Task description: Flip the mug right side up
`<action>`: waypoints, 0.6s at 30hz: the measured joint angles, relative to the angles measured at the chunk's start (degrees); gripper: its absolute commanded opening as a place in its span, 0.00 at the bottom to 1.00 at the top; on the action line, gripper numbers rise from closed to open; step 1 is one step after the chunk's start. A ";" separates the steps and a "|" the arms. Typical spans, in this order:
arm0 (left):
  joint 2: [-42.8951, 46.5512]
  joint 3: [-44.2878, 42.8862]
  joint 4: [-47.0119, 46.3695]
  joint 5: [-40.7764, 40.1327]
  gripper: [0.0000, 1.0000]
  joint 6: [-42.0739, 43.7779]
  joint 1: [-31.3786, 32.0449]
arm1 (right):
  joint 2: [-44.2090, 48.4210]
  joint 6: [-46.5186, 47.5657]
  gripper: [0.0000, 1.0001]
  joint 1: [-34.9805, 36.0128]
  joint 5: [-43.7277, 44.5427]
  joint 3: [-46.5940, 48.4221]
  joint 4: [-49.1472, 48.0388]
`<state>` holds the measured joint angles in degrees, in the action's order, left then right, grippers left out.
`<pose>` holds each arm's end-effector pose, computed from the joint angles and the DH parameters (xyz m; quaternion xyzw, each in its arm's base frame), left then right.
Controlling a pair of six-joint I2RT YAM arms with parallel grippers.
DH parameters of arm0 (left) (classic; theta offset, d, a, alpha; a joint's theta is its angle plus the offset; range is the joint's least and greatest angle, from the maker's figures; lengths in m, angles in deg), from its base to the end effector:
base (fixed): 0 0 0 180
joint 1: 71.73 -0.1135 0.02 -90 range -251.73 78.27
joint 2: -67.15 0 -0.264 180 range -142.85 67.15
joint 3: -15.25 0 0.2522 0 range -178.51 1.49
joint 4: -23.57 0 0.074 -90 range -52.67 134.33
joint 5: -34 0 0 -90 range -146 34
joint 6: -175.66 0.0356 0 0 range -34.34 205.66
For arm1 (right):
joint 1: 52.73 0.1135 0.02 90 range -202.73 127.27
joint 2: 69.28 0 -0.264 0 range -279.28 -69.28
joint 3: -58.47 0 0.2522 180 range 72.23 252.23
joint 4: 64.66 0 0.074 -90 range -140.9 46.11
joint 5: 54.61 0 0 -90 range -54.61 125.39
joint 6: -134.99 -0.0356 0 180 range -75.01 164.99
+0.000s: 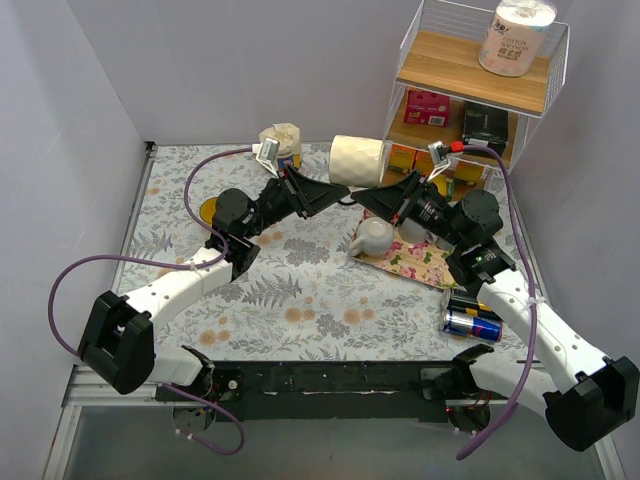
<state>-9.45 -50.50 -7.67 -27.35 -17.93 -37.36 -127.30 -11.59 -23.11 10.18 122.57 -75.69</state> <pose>0.2422 -0.1864 0.3595 -0.1469 0.5706 -0.7933 0.1535 0.1946 0.1281 0.3954 -0.0356 0.6047 0.6311 0.4846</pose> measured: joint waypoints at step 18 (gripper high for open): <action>-1.75 -3.52 5.92 2.12 0.00 1.73 -0.13 | 0.09 0.70 0.28 -0.63 2.47 0.92 4.98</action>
<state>-11.20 -54.02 -1.74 -25.23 -16.20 -37.49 -127.21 -10.89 -23.74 12.65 123.49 -70.71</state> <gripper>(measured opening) 0.162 0.204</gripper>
